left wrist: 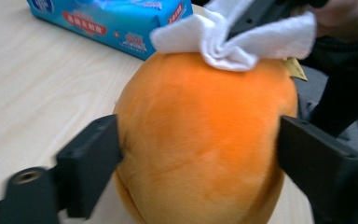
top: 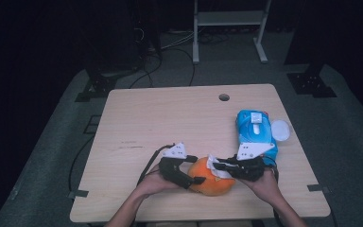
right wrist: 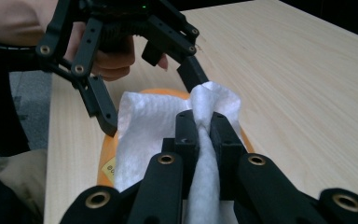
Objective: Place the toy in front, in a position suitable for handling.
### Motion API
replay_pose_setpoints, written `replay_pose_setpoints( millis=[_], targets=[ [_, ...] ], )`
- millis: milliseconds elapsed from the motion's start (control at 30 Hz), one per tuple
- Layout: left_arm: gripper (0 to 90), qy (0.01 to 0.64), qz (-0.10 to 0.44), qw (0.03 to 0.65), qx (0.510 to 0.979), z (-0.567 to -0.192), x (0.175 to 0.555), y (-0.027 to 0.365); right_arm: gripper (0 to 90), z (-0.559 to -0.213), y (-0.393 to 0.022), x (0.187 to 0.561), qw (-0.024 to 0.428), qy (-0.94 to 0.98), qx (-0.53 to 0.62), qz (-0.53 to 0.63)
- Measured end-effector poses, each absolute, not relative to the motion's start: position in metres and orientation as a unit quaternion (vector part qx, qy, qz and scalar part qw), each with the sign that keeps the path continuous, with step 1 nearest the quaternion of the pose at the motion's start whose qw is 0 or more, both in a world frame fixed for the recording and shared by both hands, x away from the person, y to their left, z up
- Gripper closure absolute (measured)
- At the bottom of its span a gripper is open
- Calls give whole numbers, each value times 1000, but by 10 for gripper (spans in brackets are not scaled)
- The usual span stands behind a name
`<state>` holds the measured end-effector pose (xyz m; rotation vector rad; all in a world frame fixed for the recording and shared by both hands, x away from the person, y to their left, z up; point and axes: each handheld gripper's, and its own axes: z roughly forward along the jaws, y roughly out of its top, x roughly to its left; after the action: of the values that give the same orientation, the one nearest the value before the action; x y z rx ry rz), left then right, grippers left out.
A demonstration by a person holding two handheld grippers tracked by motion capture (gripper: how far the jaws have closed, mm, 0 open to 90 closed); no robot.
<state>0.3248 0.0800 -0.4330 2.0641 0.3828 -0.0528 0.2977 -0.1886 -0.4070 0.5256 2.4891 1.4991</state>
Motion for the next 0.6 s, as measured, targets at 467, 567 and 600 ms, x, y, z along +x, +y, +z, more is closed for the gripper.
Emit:
replay_pose_setpoints(
  millis=[467, 567, 600],
  targets=[
    [346, 144, -16, 522, 841, -432, 325, 79, 827, -400, -196, 289, 104, 835, 174, 512],
    [372, 122, 69, 528, 838, -423, 322, 78, 826, -391, -197, 291, 127, 830, 175, 514],
    [379, 116, 91, 523, 839, -423, 322, 77, 827, -389, -196, 293, 132, 829, 176, 514]
  ],
)
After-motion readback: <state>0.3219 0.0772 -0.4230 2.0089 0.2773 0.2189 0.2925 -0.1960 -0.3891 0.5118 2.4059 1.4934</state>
